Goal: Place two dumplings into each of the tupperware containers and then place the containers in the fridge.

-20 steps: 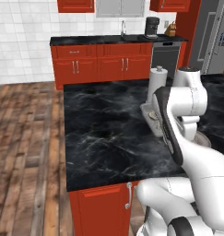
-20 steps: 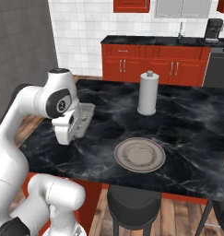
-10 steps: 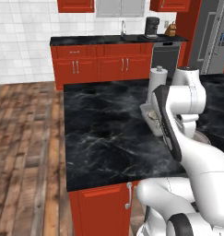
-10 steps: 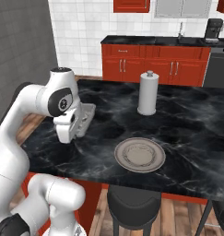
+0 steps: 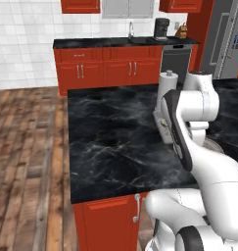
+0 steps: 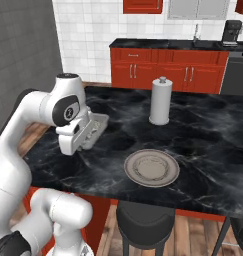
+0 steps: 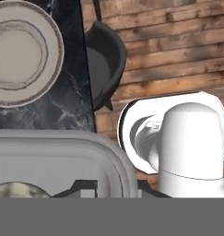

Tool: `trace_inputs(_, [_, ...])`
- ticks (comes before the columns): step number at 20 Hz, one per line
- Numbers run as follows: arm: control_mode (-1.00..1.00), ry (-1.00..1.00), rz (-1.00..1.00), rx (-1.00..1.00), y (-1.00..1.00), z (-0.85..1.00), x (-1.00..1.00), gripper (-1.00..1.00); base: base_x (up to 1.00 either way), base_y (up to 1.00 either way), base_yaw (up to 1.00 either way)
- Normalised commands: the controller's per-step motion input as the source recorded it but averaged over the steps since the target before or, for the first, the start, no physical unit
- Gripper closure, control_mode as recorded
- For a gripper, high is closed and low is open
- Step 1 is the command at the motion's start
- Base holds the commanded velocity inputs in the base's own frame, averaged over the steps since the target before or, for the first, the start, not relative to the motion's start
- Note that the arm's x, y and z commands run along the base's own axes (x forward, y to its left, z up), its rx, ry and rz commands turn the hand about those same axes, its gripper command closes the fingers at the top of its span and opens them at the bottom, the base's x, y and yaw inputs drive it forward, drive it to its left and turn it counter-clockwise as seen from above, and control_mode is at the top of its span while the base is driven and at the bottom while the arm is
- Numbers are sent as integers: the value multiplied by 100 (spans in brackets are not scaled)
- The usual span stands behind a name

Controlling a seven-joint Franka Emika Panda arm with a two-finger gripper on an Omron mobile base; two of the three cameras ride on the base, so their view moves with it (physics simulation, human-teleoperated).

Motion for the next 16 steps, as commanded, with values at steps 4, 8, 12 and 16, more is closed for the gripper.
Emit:
trace_inputs(4, [100, 1, -2, 0, 0, 0, -2, 100, -6, -1, 1])
trace_inputs(8, [100, 0, 0, 0, 0, 0, 0, 100, -97, -70, 0])
trace_inputs(12, [100, 0, 0, 0, 0, 0, 0, 100, -89, -100, -4])
trace_inputs(16, [100, 0, 0, 0, 0, 0, 0, 100, -6, -100, -3])
